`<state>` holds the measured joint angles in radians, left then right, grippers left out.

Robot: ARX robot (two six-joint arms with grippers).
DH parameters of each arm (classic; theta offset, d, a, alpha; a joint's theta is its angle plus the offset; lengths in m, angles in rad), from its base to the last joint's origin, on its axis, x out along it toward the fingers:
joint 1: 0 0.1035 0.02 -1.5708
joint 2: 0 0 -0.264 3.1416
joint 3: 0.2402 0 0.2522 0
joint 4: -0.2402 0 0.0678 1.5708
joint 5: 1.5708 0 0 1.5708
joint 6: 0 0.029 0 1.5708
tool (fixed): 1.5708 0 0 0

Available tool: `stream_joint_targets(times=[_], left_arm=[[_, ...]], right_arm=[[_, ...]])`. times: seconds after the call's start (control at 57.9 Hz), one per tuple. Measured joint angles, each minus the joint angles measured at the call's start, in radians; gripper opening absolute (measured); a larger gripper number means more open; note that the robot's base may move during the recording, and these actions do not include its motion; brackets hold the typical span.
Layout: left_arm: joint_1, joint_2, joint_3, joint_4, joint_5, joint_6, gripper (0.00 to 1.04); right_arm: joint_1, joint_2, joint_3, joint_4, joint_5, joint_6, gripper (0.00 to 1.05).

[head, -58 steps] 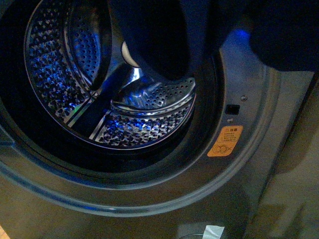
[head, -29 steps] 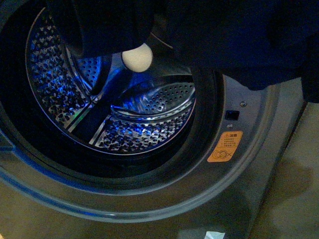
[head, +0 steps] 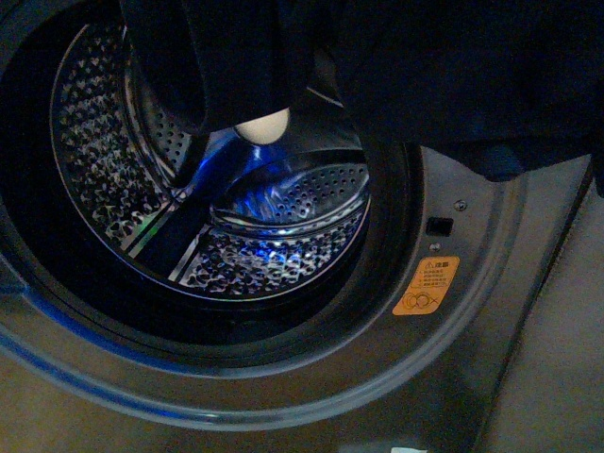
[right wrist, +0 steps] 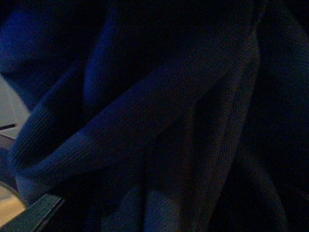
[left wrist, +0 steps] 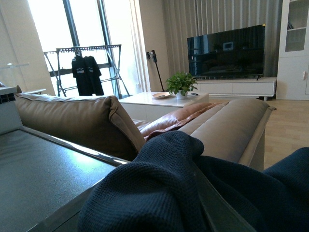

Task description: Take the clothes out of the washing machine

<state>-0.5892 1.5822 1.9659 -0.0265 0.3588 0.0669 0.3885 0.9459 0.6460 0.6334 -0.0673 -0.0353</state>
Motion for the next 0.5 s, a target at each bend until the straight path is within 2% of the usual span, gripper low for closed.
stream_joint_targets(times=[0.104, 0.207, 0.276, 0.501], left_arm=[[0.000, 0.000, 0.000, 0.000, 0.000, 0.000, 0.04], [0.000, 0.000, 0.000, 0.000, -0.001, 0.000, 0.04], [0.000, 0.000, 0.000, 0.000, -0.001, 0.000, 0.04], [0.000, 0.000, 0.002, 0.000, -0.001, 0.000, 0.04]], right_arm=[[0.016, 0.078, 0.002, 0.127, 0.106, -0.141, 0.97], [0.023, 0.119, 0.004, 0.204, 0.157, -0.219, 0.97], [0.036, 0.159, 0.003, 0.307, 0.196, -0.300, 0.97], [0.040, 0.270, 0.031, 0.371, 0.209, -0.350, 0.97]])
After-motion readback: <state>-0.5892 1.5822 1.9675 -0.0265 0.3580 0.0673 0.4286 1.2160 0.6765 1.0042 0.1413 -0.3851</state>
